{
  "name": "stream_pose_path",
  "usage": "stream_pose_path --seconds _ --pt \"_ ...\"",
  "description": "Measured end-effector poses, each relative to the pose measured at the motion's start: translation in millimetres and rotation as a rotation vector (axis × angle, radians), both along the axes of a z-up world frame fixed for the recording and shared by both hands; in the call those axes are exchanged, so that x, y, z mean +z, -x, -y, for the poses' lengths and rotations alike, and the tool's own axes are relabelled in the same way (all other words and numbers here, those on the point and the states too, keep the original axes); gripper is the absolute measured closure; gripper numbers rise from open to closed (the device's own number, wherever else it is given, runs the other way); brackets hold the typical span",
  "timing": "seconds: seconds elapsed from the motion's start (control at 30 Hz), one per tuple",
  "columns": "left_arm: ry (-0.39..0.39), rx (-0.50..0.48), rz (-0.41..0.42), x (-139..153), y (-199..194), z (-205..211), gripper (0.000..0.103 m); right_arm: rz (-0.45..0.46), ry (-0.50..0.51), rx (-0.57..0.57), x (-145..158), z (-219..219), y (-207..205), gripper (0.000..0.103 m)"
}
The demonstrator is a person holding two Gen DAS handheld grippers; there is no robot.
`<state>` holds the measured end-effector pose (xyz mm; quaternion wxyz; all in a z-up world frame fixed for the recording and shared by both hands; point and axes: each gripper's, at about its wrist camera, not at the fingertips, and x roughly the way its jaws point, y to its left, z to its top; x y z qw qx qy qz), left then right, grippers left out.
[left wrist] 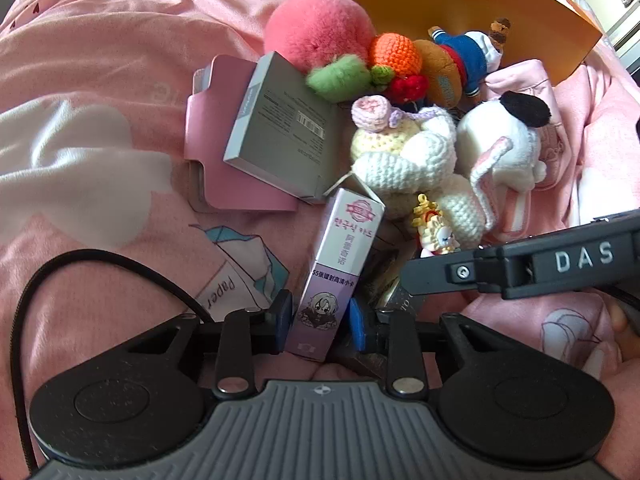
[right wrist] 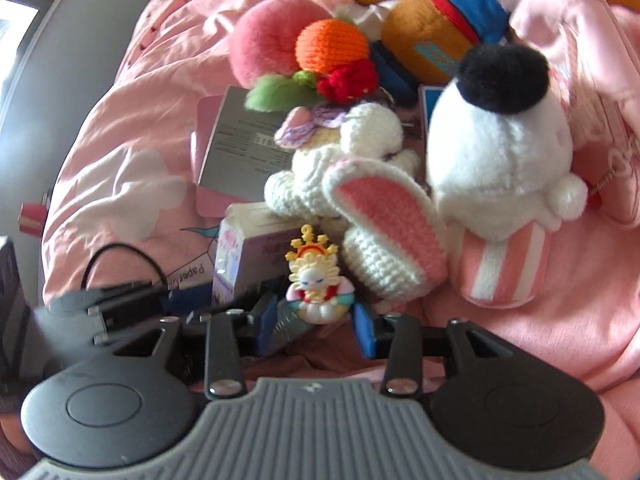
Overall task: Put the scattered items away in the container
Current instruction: 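Grasp the purple-and-white card box with the left tool while the right tool approaches the dark box, then grasp the dark PHOTO CARD box with the right tool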
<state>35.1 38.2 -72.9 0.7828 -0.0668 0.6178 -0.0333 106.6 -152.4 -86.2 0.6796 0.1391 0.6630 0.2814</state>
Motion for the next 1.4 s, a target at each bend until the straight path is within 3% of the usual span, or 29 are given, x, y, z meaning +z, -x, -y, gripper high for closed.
stream_pose_path --seconds 0.17,0.33,0.5,0.6,0.77,0.87,1.1,1.23,1.4 --pt "0.038 -0.006 0.006 0.3 3.6 -2.1 0.070 0.003 0.064 0.027 -0.3 -15.2 5.4 0.046" --pt "0.000 -0.032 0.015 1.2 8.0 4.6 0.072 -0.018 0.125 0.053 -11.8 -30.2 9.1 0.046" --pt "0.023 -0.021 0.026 0.4 9.3 0.5 0.073 0.005 0.134 0.053 -12.5 -32.3 12.2 0.052" --pt "0.056 -0.005 0.037 1.5 10.1 -5.4 0.073 0.067 0.125 0.066 -1.5 -32.4 16.7 0.058" --pt "0.177 0.023 0.039 2.5 10.5 -18.1 0.077 0.291 0.181 0.163 32.7 -38.7 26.6 0.070" --pt "0.219 0.031 0.026 0.9 7.8 -21.2 0.078 0.331 0.228 0.215 35.8 -38.6 31.3 0.071" --pt "0.169 0.001 -0.012 -5.6 2.0 -12.8 0.077 0.294 0.240 0.192 20.3 -33.5 27.5 0.065" --pt "0.162 0.002 -0.017 -7.7 0.6 -11.7 0.077 0.208 0.177 0.168 12.6 -20.2 27.7 0.052" --pt "0.152 0.009 -0.025 -10.0 -0.8 -12.7 0.076 0.087 0.090 0.147 -8.1 -15.3 25.7 0.059"
